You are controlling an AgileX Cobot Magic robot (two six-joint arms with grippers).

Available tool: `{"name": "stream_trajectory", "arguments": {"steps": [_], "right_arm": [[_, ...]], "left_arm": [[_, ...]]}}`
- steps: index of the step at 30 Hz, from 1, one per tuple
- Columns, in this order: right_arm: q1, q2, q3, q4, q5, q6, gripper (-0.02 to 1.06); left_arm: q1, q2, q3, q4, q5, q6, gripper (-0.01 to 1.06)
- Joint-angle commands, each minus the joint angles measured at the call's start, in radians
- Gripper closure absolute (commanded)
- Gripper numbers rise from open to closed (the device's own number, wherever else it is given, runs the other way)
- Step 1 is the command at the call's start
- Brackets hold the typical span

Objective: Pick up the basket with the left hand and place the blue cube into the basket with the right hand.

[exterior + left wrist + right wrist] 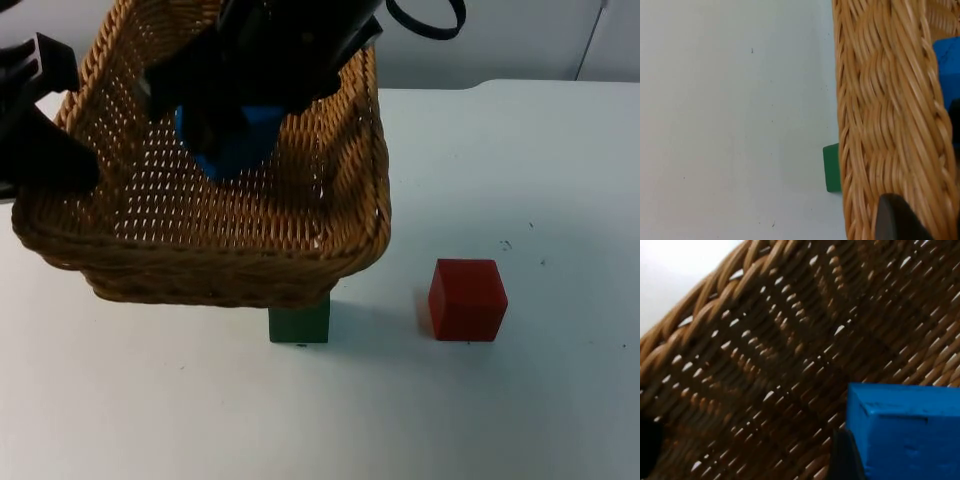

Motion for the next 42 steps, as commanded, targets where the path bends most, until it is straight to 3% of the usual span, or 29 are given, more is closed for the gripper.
{"name": "stream_trajectory", "arguments": {"steps": [1,4,8,13,14,15,18,19,22,33,42], "right_arm": [[0.004,0.001,-0.009,-0.009,-0.011,-0.007,1.05],[0.004,0.001,-0.009,-0.009,-0.02,-0.007,1.04],[0.004,0.001,-0.009,-0.009,-0.027,-0.007,0.93],[0.004,0.001,-0.009,-0.009,-0.032,-0.007,0.61],[0.004,0.001,-0.009,-0.009,-0.032,-0.007,0.61],[0.004,0.001,-0.009,-0.009,-0.036,-0.007,0.55],[0.004,-0.002,-0.009,-0.009,-0.041,-0.007,0.27],[0.004,-0.002,-0.009,-0.009,-0.041,-0.007,0.27],[0.004,-0.01,-0.009,-0.009,-0.038,-0.007,0.14],[0.004,-0.108,-0.009,-0.013,-0.02,-0.007,0.14],[0.004,-0.265,-0.009,-0.064,0.135,-0.007,0.17]], "left_arm": [[0.001,-0.013,-0.005,-0.032,0.023,-0.005,1.05],[0.001,-0.013,-0.005,-0.032,0.025,-0.005,1.05],[0.001,-0.013,-0.005,-0.032,0.028,-0.005,1.05],[0.001,-0.013,-0.005,-0.034,0.027,-0.005,1.05],[0.001,-0.013,-0.005,-0.034,0.027,-0.005,1.05],[0.001,-0.013,-0.005,-0.034,0.027,-0.005,1.05],[0.001,-0.013,-0.005,-0.034,0.027,-0.005,1.05],[0.001,-0.013,-0.005,-0.034,0.027,-0.005,1.05],[0.001,-0.013,-0.005,-0.034,0.027,-0.005,1.05],[0.001,-0.013,-0.005,-0.036,0.027,-0.005,1.05],[0.001,-0.013,-0.007,-0.04,0.015,-0.005,1.05]]}}
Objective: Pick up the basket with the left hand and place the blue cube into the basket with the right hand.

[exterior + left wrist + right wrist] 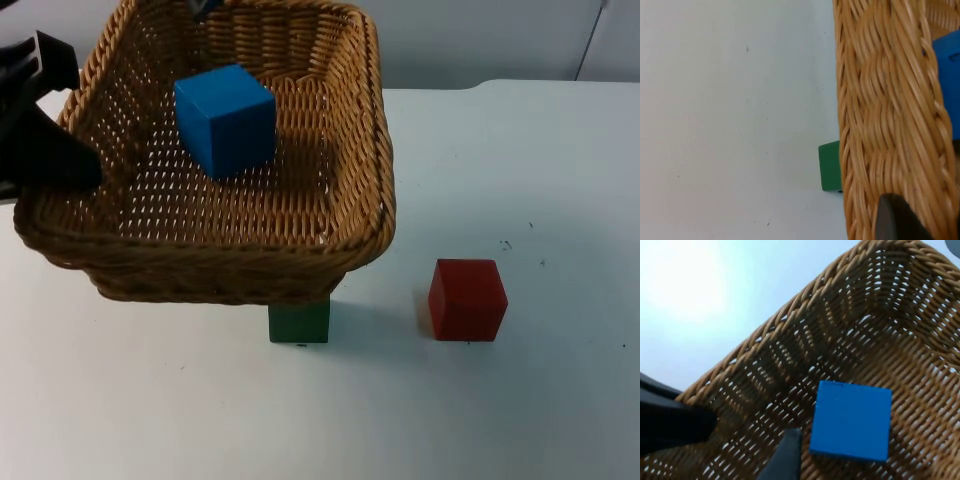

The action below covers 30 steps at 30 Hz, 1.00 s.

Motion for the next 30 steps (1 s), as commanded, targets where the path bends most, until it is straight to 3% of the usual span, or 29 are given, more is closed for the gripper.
{"name": "stream_trajectory", "arguments": {"steps": [1,9,12,16,17,20,27,30], "right_arm": [[0.004,-0.047,-0.009,-0.015,0.043,-0.017,0.19],[0.004,-0.17,0.002,-0.004,0.098,-0.056,0.21],[0.004,-0.217,0.063,-0.004,0.051,-0.059,0.21],[0.004,-0.34,0.274,-0.008,-0.103,-0.048,0.21],[0.004,-0.34,0.274,-0.008,-0.103,-0.048,0.21],[0.004,-0.418,0.444,-0.01,-0.195,-0.017,0.21],[0.004,-0.492,0.569,-0.006,-0.217,0.006,0.21],[0.004,-0.56,0.629,-0.006,-0.232,0.022,0.21]], "left_arm": [[0.001,-0.013,-0.007,-0.034,0.005,-0.002,1.05],[0.001,-0.013,-0.007,-0.031,-0.031,-0.002,1.05],[0.001,-0.013,-0.007,-0.031,-0.042,-0.002,1.05],[0.001,-0.011,-0.007,-0.025,-0.06,0.002,1.05],[0.001,-0.011,-0.007,-0.025,-0.06,0.002,1.05],[0.001,0.022,-0.008,-0.015,-0.07,0.005,1.05],[0.003,0.078,-0.008,-0.009,-0.117,0.043,1.05],[0.05,0.099,-0.026,-0.013,-0.11,0.053,1.05]]}}
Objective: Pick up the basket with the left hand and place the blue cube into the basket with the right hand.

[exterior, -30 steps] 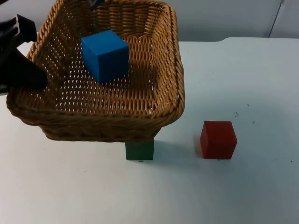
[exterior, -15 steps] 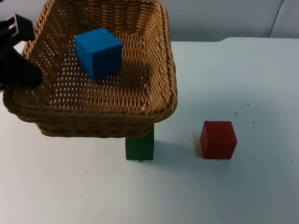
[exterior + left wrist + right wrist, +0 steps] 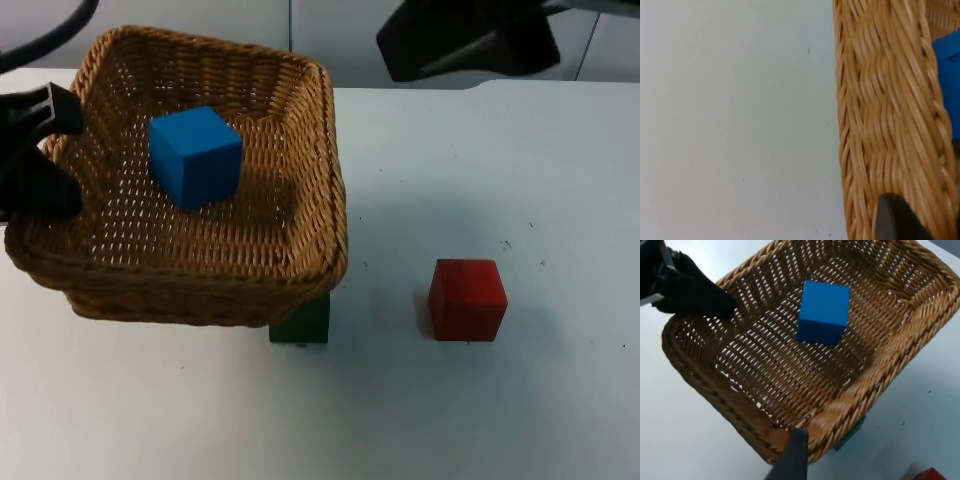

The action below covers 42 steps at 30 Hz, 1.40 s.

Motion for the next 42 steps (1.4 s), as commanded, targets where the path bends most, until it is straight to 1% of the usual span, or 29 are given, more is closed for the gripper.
{"name": "stream_trajectory", "arguments": {"steps": [1,4,5,6,9,10,12,14,15,16,18,22,25,30,36,42], "right_arm": [[0.004,-0.049,0.034,0.001,-0.026,0.019,0.21],[0.004,-0.109,0.07,0.001,-0.026,0.021,0.21],[0.004,-0.109,0.07,0.001,-0.026,0.021,0.21],[0.004,-0.127,0.081,0.001,-0.028,0.026,0.21],[0.004,-0.187,0.097,0.001,-0.024,0.026,0.21],[0.004,-0.187,0.097,0.001,-0.024,0.026,0.21],[0.004,-0.214,0.097,0.001,-0.026,0.026,0.21],[0.004,-0.234,0.097,0.001,-0.031,0.026,0.21],[0.004,-0.243,0.097,0.001,-0.031,0.026,0.21],[0.004,-0.243,0.097,0.001,-0.031,0.026,0.21],[0.004,-0.256,0.097,0.001,-0.019,0.026,0.21],[0.004,-0.267,0.097,0.003,0.016,0.026,0.21],[0.004,-0.269,0.097,0.005,0.043,0.028,0.21],[0.004,-0.269,0.097,0.005,0.046,0.035,0.21],[0.004,-0.269,0.097,0.005,0.046,0.035,0.21],[0.004,-0.269,0.097,0.005,0.044,0.037,0.21]], "left_arm": [[0.03,0.002,-0.026,-0.021,0.002,0.01,1.05],[0.102,0.006,-0.053,-0.013,0.04,0.062,1.05],[0.102,0.006,-0.053,-0.013,0.04,0.062,1.05],[0.145,0.012,-0.058,-0.009,0.059,0.067,1.05],[0.219,0.039,-0.058,-0.009,0.083,0.107,1.05],[0.219,0.039,-0.058,-0.009,0.083,0.107,1.05],[0.247,0.079,-0.07,-0.022,0.123,0.145,1.05],[0.249,0.131,-0.104,-0.024,0.157,0.172,1.05],[0.249,0.162,-0.126,-0.024,0.188,0.19,1.05],[0.249,0.162,-0.126,-0.024,0.188,0.19,1.05],[0.249,0.217,-0.163,-0.017,0.215,0.206,1.05],[0.249,0.288,-0.202,-0.019,0.206,0.221,1.05],[0.249,0.345,-0.227,-0.019,0.18,0.224,1.05],[0.249,0.404,-0.253,-0.019,0.161,0.25,1.05],[0.269,0.45,-0.255,-0.019,0.135,0.25,1.05],[0.282,0.495,-0.255,-0.02,0.114,0.277,1.05]]}}
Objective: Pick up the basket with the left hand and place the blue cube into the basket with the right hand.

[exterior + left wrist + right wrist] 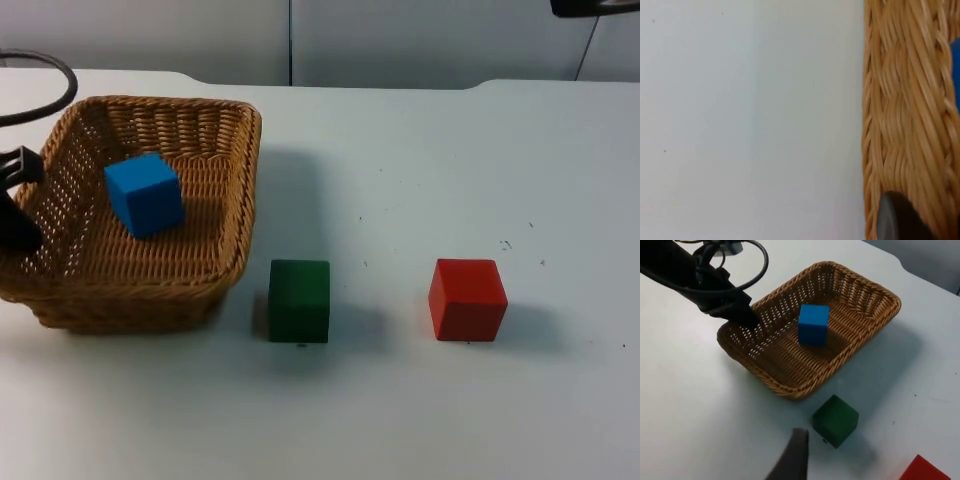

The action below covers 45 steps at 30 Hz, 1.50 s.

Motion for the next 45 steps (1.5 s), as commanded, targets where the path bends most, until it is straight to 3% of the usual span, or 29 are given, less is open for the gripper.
{"name": "stream_trajectory", "arguments": {"steps": [1,10,14,16,18,19,22,24,30,35,39,45], "right_arm": [[0.004,-0.007,0.005,0.005,-0.006,0.006,0.21],[0.004,-0.007,0.005,0.005,-0.006,0.017,0.21],[0.004,-0.007,0.005,0.005,-0.006,0.017,0.21],[0.004,-0.007,0.005,0.005,-0.006,0.017,0.21],[0.004,-0.007,0.005,0.005,-0.006,0.017,0.21],[0.004,-0.007,0.005,0.005,-0.006,0.017,0.21],[0.004,-0.007,0.005,0.005,-0.004,0.017,0.21],[0.004,-0.007,0.005,0.001,-0.005,0.017,0.21],[0.004,-0.007,0.005,-0.003,-0.002,0.017,0.21],[0.004,-0.007,0.005,-0.012,-0.002,0.017,0.21],[0.004,-0.007,0.005,-0.029,-0.015,0.017,0.21],[0.004,-0.007,0.005,-0.031,-0.039,0.014,0.21]], "left_arm": [[0.006,0.013,-0.01,-0.015,-0.023,0.009,1.05],[0.006,0.046,-0.01,-0.015,-0.072,0.027,1.05],[0.006,0.046,-0.01,-0.015,-0.072,0.027,1.0],[0.006,0.046,-0.01,-0.015,-0.068,0.027,0.88],[0.006,0.044,-0.01,-0.015,-0.066,0.027,0.69],[0.006,0.044,-0.01,-0.015,-0.066,0.027,0.69],[0.006,0.03,-0.01,-0.015,-0.064,0.027,0.41],[0.006,0.006,-0.01,-0.011,-0.061,0.027,0.3],[0.006,-0.073,-0.01,-0.006,-0.033,0.027,0.27],[0.006,-0.223,-0.01,0.001,0.056,0.015,0.27],[0.006,-0.392,-0.01,0.004,0.133,-0.038,0.27],[0.006,-0.625,-0.007,0.07,0.165,-0.103,0.27]]}}
